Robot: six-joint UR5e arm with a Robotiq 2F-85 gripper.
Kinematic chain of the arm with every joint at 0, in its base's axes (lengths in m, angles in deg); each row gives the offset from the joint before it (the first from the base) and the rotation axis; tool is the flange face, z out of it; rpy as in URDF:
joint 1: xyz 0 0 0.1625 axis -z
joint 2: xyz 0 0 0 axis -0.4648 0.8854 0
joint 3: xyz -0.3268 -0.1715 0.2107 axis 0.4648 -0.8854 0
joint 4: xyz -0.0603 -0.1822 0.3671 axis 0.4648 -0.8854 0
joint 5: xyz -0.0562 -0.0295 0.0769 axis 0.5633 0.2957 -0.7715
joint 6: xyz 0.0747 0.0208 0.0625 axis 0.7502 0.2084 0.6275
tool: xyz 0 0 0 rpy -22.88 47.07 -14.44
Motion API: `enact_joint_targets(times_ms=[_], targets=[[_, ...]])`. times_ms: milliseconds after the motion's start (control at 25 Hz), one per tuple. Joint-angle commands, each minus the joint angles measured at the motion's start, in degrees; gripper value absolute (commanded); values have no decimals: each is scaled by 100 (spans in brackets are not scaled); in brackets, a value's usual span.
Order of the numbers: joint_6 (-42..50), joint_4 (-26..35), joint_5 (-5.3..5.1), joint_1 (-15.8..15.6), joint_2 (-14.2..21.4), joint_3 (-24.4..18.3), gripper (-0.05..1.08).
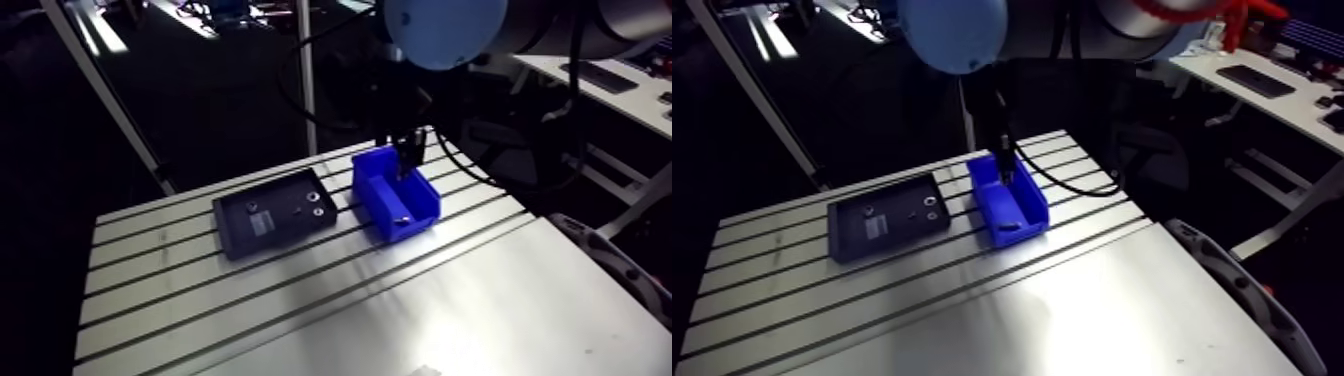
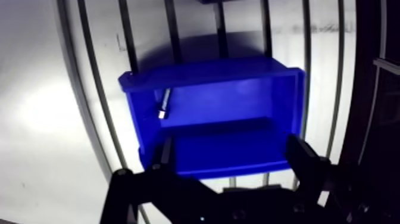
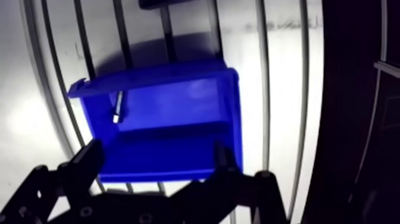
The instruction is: Pick up the M10 bolt from the tray and put it into the blue bin.
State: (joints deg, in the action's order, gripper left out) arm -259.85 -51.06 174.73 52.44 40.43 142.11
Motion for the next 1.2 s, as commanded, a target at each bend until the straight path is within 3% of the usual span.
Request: enact_joint_targets(times_ms=[40,280,520,840,1200], targets=[[455,891,-44,-171,300,-678,1],[1932,2078,-62,-417,397,-1487,1],[3997,2280,-9,-813,590,-1803,1],[6617,3045,88,-1446,836,-2137,1],[9158,3590,79,-1472,1012,-2375,1]])
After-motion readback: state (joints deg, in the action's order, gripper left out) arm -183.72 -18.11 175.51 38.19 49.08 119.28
